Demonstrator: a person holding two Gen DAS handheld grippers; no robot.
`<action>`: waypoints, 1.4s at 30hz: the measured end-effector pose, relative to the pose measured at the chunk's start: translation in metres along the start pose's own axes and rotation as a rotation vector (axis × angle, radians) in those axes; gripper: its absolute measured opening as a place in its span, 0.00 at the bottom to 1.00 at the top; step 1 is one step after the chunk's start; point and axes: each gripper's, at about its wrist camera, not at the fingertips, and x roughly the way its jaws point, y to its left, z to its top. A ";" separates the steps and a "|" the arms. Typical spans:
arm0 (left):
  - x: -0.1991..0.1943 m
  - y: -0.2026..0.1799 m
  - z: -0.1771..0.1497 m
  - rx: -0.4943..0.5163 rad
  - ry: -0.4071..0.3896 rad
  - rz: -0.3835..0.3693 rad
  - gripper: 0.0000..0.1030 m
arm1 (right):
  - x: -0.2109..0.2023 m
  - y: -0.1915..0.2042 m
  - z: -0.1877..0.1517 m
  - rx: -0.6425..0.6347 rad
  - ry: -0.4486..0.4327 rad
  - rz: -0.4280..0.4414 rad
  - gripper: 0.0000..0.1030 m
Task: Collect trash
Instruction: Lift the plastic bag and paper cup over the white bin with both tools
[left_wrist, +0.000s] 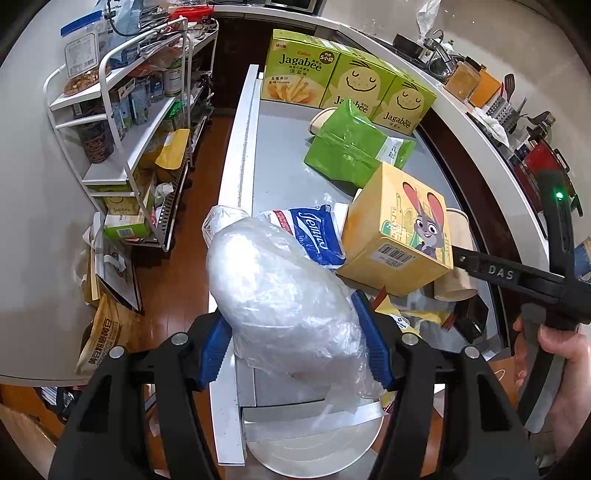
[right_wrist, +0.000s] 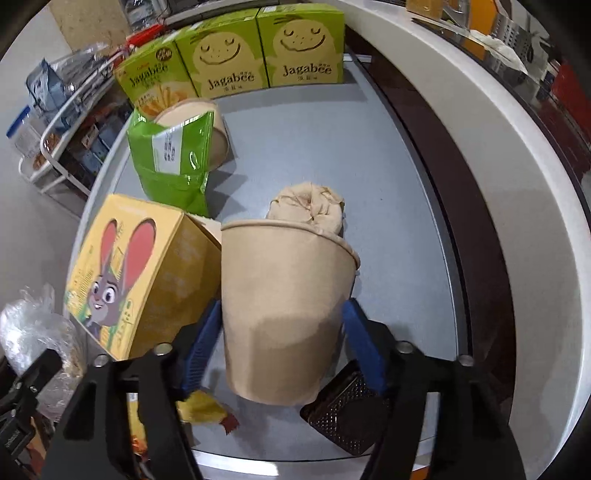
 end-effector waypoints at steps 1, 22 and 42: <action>0.000 0.000 0.000 0.002 0.001 0.001 0.61 | 0.002 0.001 0.000 -0.004 0.003 -0.006 0.74; -0.016 -0.011 0.003 0.048 -0.041 0.013 0.61 | -0.052 -0.017 0.003 0.056 -0.121 0.129 0.59; -0.083 -0.027 -0.027 0.154 -0.094 -0.036 0.61 | -0.146 -0.014 -0.072 -0.024 -0.130 0.405 0.59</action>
